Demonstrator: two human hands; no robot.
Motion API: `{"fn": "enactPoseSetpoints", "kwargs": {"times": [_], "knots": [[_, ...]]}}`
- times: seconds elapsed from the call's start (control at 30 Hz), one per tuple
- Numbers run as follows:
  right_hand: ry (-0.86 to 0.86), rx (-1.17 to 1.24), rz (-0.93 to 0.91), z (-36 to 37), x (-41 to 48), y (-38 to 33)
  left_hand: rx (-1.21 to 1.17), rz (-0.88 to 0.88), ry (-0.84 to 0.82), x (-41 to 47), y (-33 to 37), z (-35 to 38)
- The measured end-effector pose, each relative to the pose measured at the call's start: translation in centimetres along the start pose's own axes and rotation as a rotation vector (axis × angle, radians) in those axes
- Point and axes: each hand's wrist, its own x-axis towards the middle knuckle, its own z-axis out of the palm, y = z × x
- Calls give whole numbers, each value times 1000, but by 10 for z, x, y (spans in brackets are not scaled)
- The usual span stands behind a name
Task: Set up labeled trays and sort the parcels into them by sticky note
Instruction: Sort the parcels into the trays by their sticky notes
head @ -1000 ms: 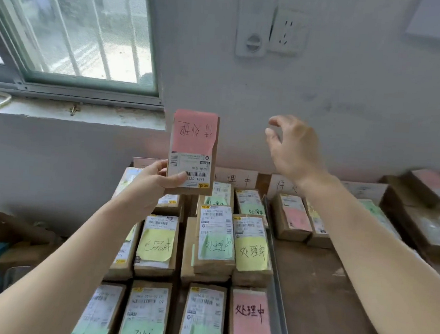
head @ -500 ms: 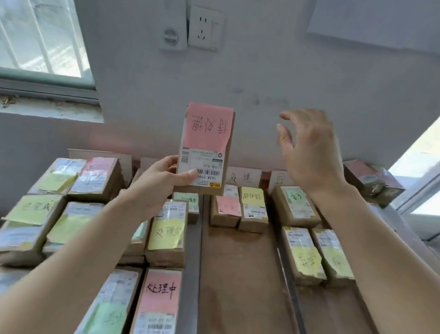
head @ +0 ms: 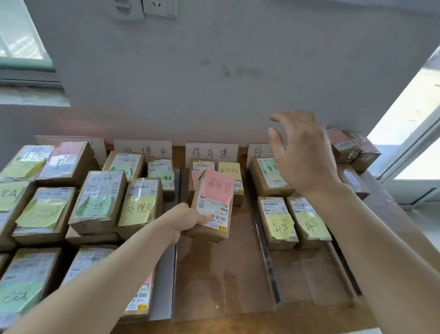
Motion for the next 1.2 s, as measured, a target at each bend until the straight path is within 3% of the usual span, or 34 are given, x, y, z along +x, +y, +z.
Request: {"fn": "enactPoseSetpoints", "kwargs": {"times": [0.5,0.93,1.03,1.2], "knots": [[-172,119,-34,17,-7,55,69,-234,197,43,-17,37],[-295,192,-152,5,6,141,370,-243,628,39,2,76],[-260,201,-168,-6,10,142,493,-100,671,19,39,81],[-179,155,-107,-36,15,157,441,460,686,-11,127,113]]}}
